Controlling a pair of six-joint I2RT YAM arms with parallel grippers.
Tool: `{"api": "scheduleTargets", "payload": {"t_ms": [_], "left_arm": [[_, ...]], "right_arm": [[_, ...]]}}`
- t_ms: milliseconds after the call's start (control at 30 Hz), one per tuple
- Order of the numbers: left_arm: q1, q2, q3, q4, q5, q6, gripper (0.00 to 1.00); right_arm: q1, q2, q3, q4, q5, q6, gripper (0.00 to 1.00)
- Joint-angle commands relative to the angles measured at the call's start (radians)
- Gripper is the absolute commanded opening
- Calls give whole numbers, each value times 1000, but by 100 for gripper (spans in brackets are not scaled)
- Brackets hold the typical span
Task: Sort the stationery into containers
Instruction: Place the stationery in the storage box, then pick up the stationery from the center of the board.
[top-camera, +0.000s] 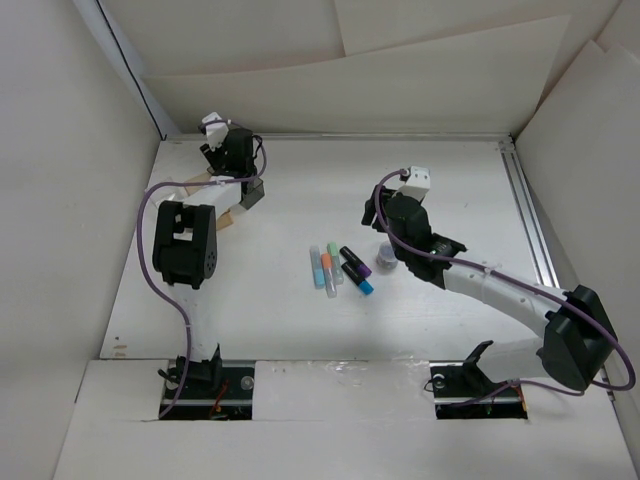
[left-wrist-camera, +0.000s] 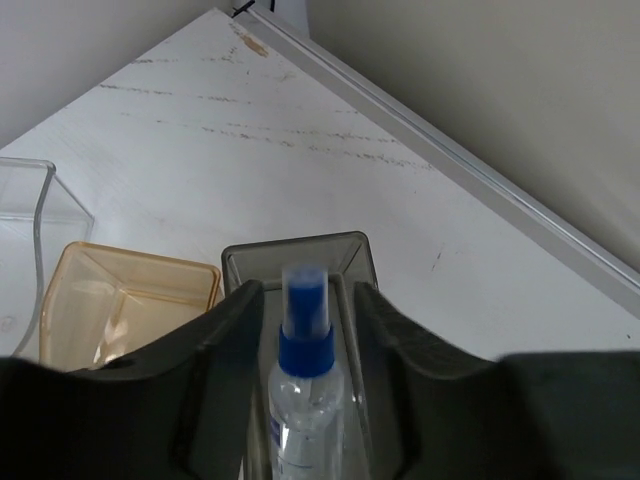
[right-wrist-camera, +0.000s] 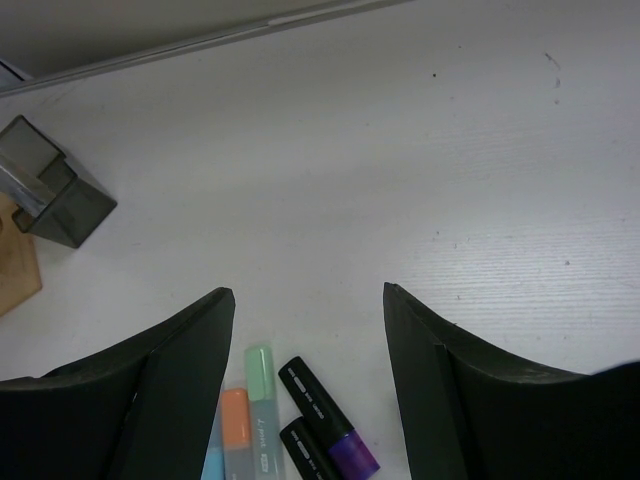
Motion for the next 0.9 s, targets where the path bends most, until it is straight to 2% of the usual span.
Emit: {"api": "scheduleTargets", "payload": {"t_ms": [0, 100, 233, 300, 367, 400, 433, 467, 533, 567, 600, 633, 700, 767, 800, 833, 867], "left_arm": [[-1, -57, 13, 46, 0, 17, 39], [-1, -92, -10, 46, 18, 17, 52], [-1, -127, -19, 46, 44, 17, 54], [-1, -149, -19, 22, 81, -11, 46], [-24, -195, -31, 11, 122, -20, 29], [-35, -213, -32, 11, 168, -31, 24], [-50, -232, -42, 11, 188, -44, 17], [-87, -262, -51, 0, 211, -55, 14], [-135, -285, -51, -23, 296, -89, 10], [-200, -304, -64, -33, 308, -89, 10], [-239, -304, -86, -44, 308, -101, 9], [-276, -317, -102, -44, 336, -101, 9], [-383, -318, -134, -44, 383, -113, 10], [-443, -318, -159, -75, 447, -124, 10], [-496, -293, -171, -75, 489, -124, 15], [-527, -284, -183, -75, 506, -124, 17], [-558, -284, -194, -75, 523, -124, 21]], "right_arm": [[10, 3, 0, 50, 13, -10, 67], [10, 3, 0, 50, 13, -10, 69], [10, -6, 0, 50, 13, -10, 71], [10, -6, 0, 50, 34, -10, 71], [10, -34, -11, 50, 51, -10, 69], [10, -43, -22, 50, 74, -1, 67], [10, -54, -22, 50, 89, -1, 62], [10, -78, -32, 50, 109, 23, 47], [10, -109, -48, 50, 173, 43, 28], [10, -124, -59, 28, 200, 57, 18], [-5, -156, -59, -17, 226, 104, 5], [-25, -175, -59, -38, 265, 123, 3], [-51, -227, -68, -70, 277, 169, 3], [-94, -262, -78, -94, 302, 184, 20], [-110, -279, -79, -107, 303, 194, 28], [-125, -307, -79, -120, 303, 194, 43], [-152, -321, -79, -133, 303, 194, 53]]}}
